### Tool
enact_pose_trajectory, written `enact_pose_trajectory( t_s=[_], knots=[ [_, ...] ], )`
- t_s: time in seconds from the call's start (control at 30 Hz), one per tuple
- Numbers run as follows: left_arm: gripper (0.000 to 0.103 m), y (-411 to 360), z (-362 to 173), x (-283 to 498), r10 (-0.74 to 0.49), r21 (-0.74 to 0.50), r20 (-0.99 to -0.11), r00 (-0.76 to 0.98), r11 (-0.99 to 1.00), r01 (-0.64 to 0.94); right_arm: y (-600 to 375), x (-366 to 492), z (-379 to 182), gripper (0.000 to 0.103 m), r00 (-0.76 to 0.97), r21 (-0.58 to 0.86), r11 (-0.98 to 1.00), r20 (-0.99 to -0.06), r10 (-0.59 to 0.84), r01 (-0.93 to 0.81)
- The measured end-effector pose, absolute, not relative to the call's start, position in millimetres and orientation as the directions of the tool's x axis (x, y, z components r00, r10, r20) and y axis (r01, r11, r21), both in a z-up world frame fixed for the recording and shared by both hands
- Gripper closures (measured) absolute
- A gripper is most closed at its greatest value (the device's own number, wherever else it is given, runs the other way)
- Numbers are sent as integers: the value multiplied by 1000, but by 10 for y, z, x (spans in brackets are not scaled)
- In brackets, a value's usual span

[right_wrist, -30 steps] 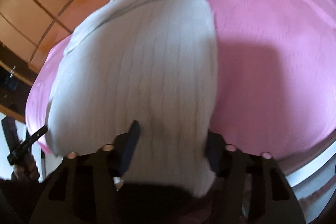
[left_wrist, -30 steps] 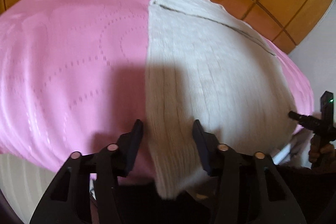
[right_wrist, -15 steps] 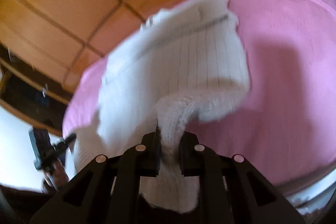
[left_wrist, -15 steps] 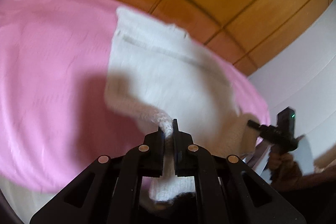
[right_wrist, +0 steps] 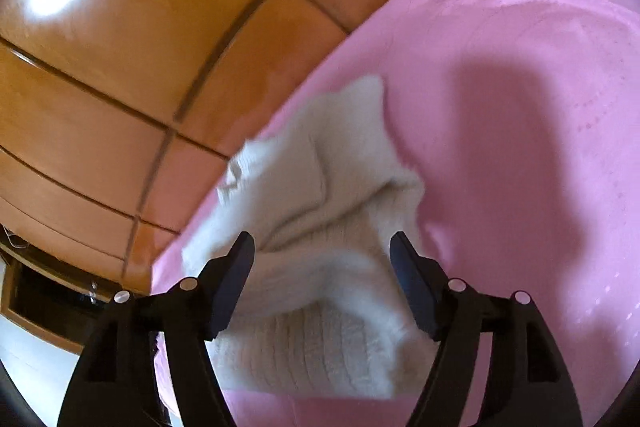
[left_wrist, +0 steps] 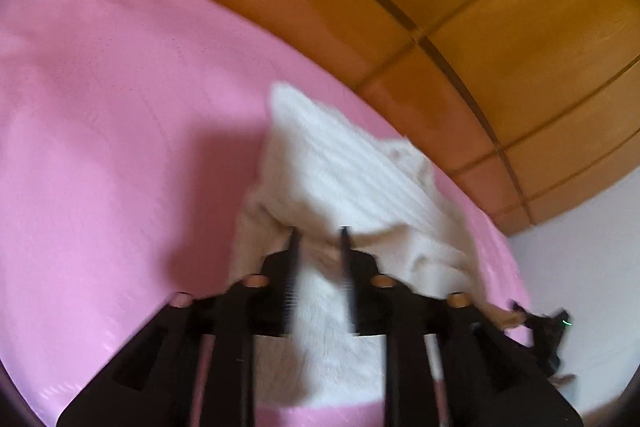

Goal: Fold small clothes

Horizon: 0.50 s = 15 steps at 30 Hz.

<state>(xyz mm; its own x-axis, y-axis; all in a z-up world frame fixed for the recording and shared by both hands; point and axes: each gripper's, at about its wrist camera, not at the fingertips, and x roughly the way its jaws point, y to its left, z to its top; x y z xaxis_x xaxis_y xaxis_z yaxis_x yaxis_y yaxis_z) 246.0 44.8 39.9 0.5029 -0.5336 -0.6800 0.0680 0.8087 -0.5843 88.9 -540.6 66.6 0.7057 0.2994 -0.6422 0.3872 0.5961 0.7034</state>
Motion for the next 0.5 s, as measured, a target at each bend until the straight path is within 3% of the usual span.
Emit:
enact_pose_trajectory(
  t_s=[0.03,0.07,0.2,0.33,0.4,0.5],
  knots=[
    [54,478,420,2430,-497,-545,-691,525,835,72,-5443,835,677,26,709,703,597,-641,295,387],
    [50,511,414,2400,-486,-532,-691,535,843,79,-5469,766,680,22,707,697,602,-646,288,391],
    [44,629,280,2240,-537,-545,-677,504,825,148,-5467,554,697,19,678,643,662,-683,270,385],
    [43,638,0,1945,-590,-569,-687,424,800,191,-5139,391,696,19,630,535,784,-736,248,315],
    [43,608,-113,1848,-615,-592,-683,393,782,194,-4957,419,658,21,607,467,840,-763,223,279],
    [43,475,-185,1728,-600,-566,-692,401,796,214,-4702,562,511,38,555,346,906,-816,162,244]
  ],
)
